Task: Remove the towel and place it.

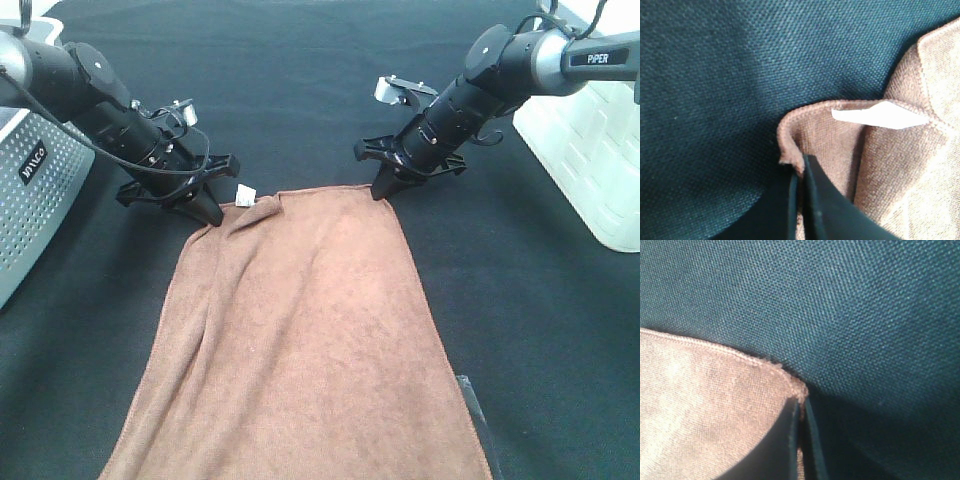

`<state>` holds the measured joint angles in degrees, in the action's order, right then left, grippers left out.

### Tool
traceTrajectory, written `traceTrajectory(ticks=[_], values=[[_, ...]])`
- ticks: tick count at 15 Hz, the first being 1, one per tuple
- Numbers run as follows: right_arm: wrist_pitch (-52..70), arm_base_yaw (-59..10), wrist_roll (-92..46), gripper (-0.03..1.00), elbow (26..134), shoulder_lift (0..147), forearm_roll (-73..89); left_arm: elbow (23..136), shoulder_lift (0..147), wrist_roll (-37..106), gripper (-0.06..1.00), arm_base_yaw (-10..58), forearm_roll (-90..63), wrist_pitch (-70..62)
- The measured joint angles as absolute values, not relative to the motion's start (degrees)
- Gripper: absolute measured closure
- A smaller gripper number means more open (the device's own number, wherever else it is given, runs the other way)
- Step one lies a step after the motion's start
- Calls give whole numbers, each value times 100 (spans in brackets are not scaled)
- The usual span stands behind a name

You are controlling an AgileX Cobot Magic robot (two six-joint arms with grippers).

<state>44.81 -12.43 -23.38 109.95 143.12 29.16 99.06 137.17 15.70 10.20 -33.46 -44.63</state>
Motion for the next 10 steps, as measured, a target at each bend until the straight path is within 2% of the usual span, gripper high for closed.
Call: traceTrajectory(ticks=[4, 10], values=[[4406, -1272, -2332, 97, 10995, 14267, 2681, 9906, 13688, 1570, 94, 1031, -3100, -4463], [4303, -1306, -1478, 97, 10966, 14083, 1335, 10010, 13510, 1421, 94, 1043, -1937, -4641]])
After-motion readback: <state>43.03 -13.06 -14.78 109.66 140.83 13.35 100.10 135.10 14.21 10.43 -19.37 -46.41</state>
